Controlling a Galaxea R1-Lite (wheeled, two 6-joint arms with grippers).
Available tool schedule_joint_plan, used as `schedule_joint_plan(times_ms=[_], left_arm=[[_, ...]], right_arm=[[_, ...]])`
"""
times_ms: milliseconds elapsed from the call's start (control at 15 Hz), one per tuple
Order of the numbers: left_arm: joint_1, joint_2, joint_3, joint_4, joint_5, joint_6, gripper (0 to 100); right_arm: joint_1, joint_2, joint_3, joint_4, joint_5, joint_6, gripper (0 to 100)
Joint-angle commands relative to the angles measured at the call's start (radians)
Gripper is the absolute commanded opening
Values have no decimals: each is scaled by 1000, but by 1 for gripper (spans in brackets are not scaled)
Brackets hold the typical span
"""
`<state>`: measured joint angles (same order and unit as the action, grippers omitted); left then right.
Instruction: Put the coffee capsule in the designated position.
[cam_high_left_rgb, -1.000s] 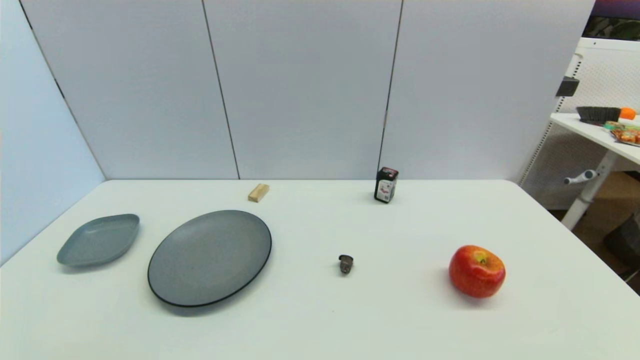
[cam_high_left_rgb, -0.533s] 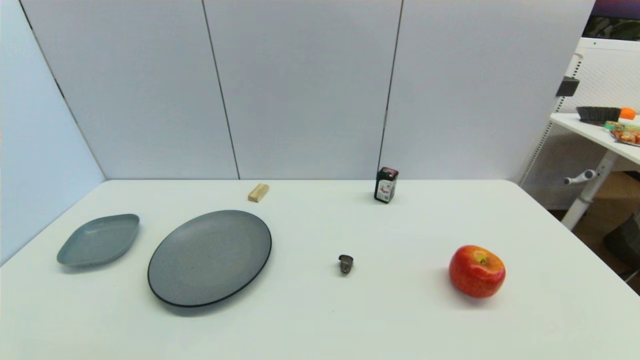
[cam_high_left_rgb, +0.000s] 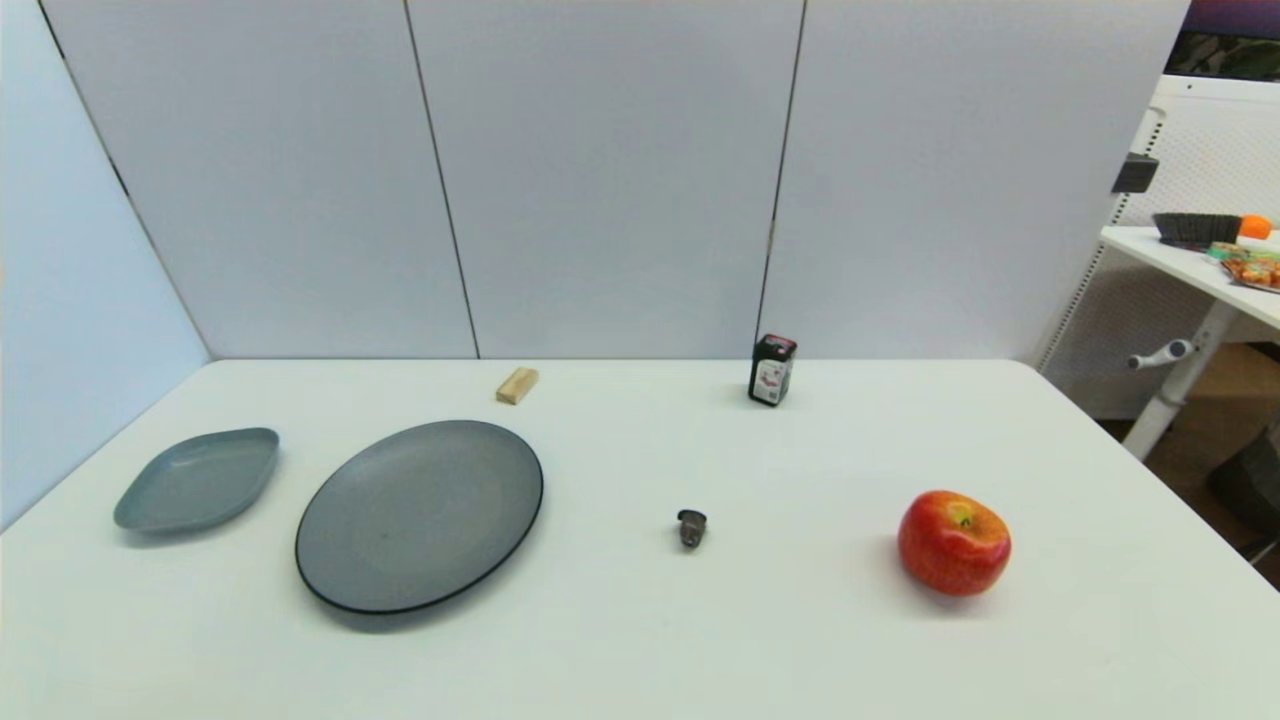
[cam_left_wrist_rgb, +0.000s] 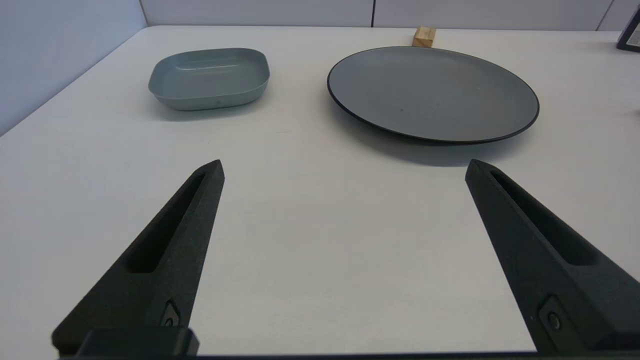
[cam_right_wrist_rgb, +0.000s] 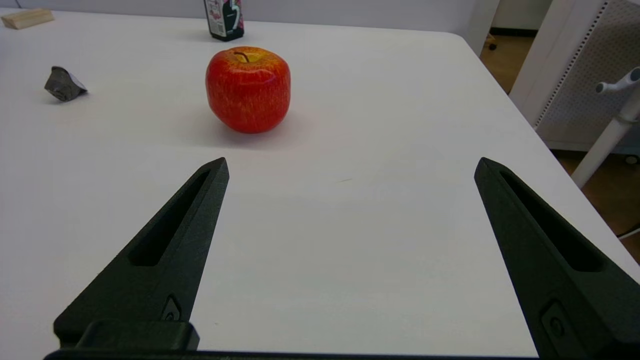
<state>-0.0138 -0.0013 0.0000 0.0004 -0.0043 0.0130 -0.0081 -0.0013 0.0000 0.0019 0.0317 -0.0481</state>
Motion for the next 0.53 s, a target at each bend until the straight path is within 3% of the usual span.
schedule_joint_plan(times_ms=[67,267,533], left_arm=[[0,0,3,1,-2,4,100],[0,69,-12,0,1,8,100],[-2,270,-190,1,0,13,100]], right_arm=[[-1,1,0,0,1,-1,100],[0,-2,0,0,1,-1,100],[-1,-2,0,0,1,-1,100]])
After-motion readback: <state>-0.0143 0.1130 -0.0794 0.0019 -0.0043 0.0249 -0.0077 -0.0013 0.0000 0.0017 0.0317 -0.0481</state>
